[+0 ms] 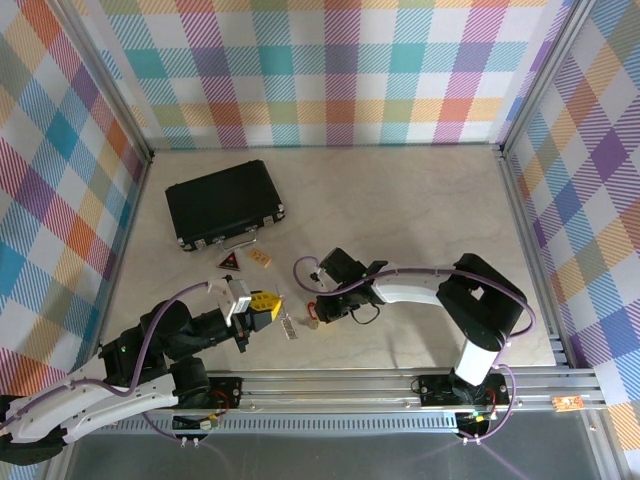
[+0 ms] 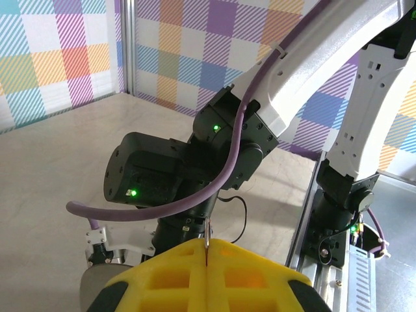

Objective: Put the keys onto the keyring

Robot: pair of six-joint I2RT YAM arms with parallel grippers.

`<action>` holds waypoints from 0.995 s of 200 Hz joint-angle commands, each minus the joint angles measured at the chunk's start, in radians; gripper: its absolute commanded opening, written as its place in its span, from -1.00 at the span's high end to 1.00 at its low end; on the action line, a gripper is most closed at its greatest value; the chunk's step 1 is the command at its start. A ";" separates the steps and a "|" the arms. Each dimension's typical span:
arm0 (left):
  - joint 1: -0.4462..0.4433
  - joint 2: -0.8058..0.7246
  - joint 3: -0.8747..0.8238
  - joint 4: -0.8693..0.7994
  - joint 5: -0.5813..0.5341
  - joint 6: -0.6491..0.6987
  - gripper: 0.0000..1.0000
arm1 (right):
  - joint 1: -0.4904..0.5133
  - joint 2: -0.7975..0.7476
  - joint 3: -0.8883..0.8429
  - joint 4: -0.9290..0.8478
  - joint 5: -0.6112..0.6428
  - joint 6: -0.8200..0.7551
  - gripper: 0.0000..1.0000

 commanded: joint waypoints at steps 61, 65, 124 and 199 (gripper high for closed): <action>-0.005 0.016 -0.007 0.053 0.006 -0.001 1.00 | 0.007 -0.235 -0.118 -0.057 0.088 0.006 1.00; -0.005 0.019 -0.008 0.056 0.006 0.000 1.00 | 0.008 -0.245 -0.125 -0.066 0.096 0.008 1.00; -0.005 0.049 -0.029 0.088 0.030 -0.001 1.00 | -0.001 -0.332 -0.176 -0.162 0.205 0.017 0.99; -0.005 0.056 -0.031 0.088 0.029 -0.002 1.00 | -0.024 -0.337 -0.167 -0.196 0.176 0.017 0.56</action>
